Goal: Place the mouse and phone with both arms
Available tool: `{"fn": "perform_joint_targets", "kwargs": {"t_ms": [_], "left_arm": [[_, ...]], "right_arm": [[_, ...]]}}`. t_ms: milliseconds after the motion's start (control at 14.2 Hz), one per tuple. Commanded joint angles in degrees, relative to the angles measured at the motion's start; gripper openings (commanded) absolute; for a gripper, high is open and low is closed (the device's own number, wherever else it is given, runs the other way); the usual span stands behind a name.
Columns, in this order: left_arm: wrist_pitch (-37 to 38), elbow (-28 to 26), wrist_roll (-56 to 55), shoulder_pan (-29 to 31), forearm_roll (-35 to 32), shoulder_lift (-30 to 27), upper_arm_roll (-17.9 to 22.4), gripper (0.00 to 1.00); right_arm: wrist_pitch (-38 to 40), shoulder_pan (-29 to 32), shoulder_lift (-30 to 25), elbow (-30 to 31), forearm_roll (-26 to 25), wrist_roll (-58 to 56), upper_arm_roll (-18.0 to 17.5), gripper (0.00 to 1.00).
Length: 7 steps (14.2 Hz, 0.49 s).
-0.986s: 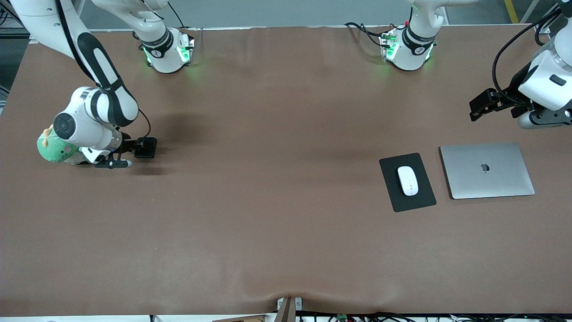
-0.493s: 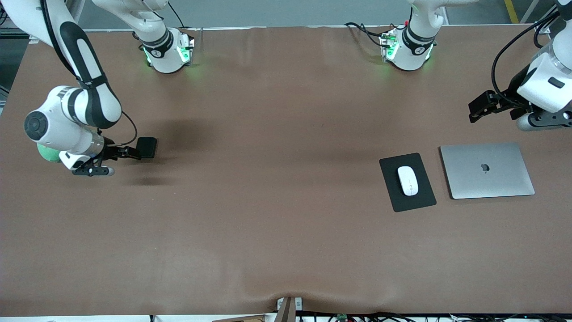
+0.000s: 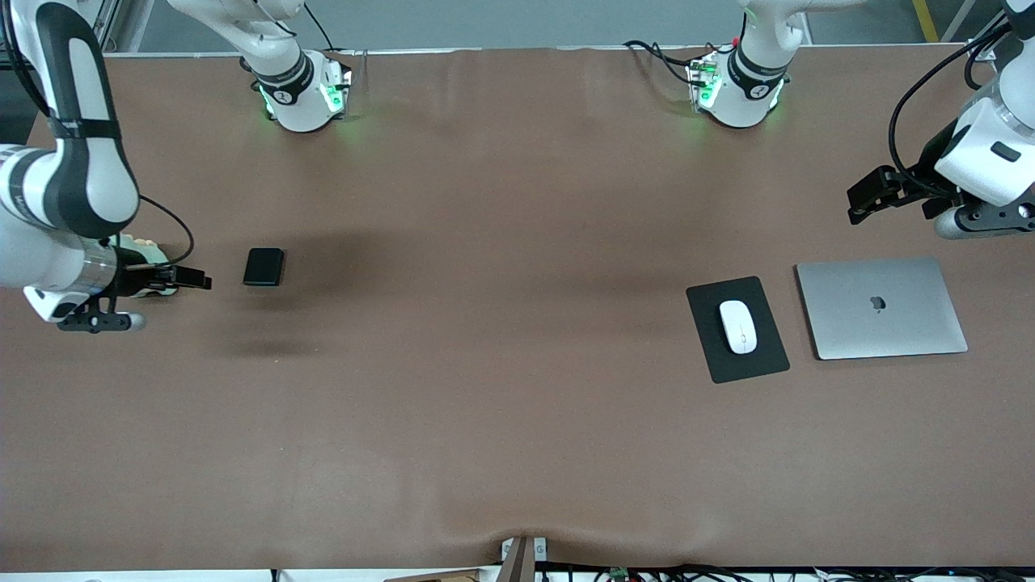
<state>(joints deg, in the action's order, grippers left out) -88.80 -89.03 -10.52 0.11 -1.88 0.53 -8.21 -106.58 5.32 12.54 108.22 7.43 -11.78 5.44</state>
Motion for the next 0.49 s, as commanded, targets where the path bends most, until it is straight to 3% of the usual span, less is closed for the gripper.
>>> {"fn": "perform_joint_targets", "kwargs": {"t_ms": [0, 423], "left_arm": [[-0.7, -0.1, 0.7, 0.1, 1.4, -0.3, 0.2, 1.00], [-0.7, -0.1, 0.7, 0.2, 1.4, -0.5, 0.1, 1.00]], "right_arm": [[8.3, 1.5, 0.2, -7.2, -0.9, 0.2, -0.2, 1.00], [22.1, 1.2, -1.6, -20.8, -1.1, -1.4, -0.1, 1.00]]}}
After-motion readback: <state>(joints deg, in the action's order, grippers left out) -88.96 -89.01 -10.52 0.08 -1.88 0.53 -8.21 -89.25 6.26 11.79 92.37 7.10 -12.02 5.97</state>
